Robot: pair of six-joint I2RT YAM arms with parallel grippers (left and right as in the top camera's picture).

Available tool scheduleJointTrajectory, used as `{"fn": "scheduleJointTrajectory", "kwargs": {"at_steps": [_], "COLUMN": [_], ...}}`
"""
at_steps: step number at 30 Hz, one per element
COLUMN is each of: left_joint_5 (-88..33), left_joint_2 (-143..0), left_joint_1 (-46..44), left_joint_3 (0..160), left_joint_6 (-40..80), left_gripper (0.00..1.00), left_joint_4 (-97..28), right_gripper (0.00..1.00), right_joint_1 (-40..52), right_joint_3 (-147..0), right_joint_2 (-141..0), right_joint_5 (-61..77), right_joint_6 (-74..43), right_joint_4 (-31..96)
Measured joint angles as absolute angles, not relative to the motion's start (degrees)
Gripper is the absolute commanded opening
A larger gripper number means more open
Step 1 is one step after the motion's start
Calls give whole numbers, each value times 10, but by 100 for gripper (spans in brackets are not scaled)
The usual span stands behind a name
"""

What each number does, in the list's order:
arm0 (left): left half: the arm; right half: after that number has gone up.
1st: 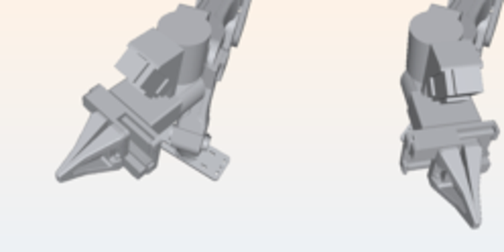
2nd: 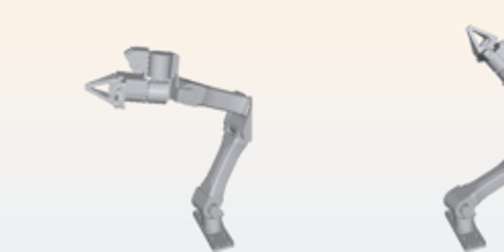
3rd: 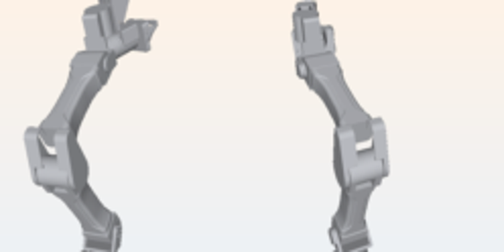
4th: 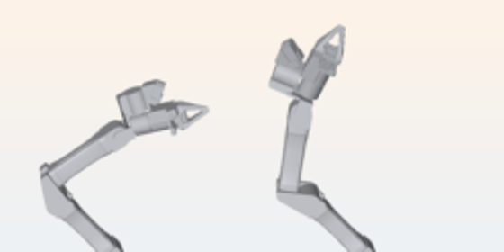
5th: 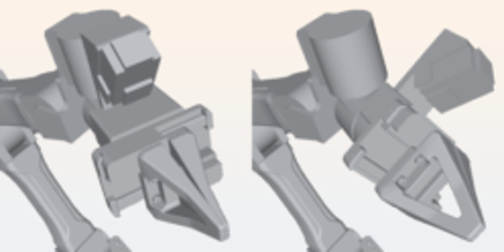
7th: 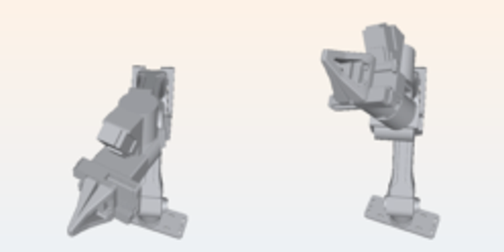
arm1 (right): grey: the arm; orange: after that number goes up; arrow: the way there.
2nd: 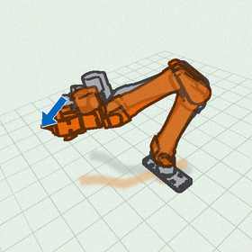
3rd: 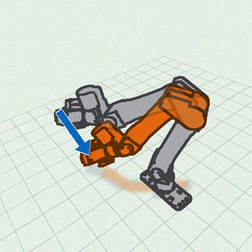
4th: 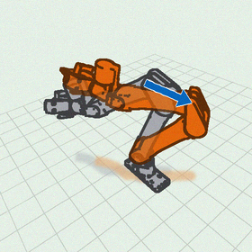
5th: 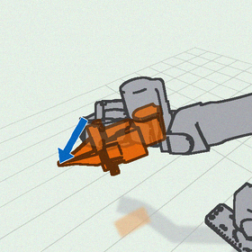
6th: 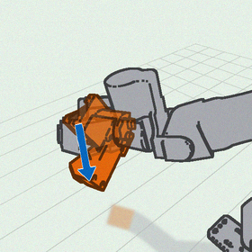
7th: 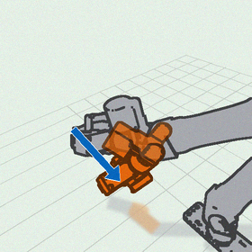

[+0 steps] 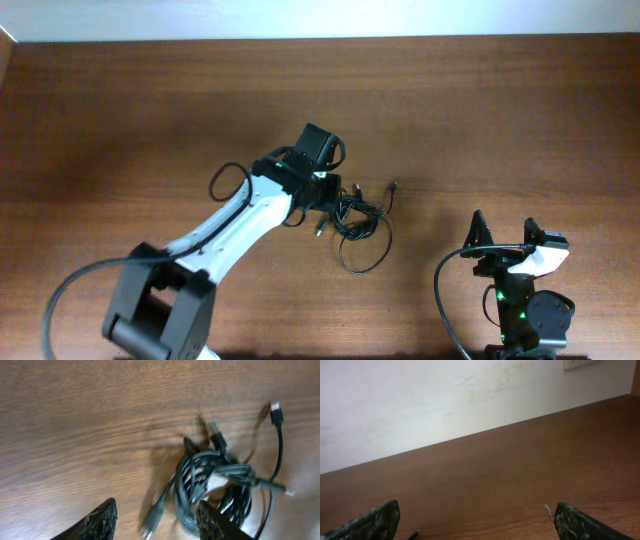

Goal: Untangle cables
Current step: 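Reach the left gripper to the black cable bundle and grasp it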

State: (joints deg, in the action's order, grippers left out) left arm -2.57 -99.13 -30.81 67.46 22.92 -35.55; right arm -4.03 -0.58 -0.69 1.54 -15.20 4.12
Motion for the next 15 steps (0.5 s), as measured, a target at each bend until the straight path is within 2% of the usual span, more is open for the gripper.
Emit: {"fn": "scheduleJointTrajectory", "kwargs": {"at_steps": [2,6,9,15], "left_joint_5": [-36,-47,-54,-61], "left_joint_2": [-1007,-1039,-1059,-1084], "left_joint_1": [-310,-315,-315,-316], "left_joint_3": [675,675,675,675], "left_joint_6": [242,259,263,265], "left_gripper": [62,43,40,44], "left_joint_4": [-346,-333,-331,-326], "right_gripper": [98,99,98,98], "right_joint_1": [-40,-40,-40,-40], "right_joint_3": [-6,-6,-6,-6], "right_joint_2": [-7,-7,-7,-7], "right_joint_5": [16,15,15,16], "right_joint_6": [-152,-152,-152,-152], "right_joint_4": [41,41,41,41]}}
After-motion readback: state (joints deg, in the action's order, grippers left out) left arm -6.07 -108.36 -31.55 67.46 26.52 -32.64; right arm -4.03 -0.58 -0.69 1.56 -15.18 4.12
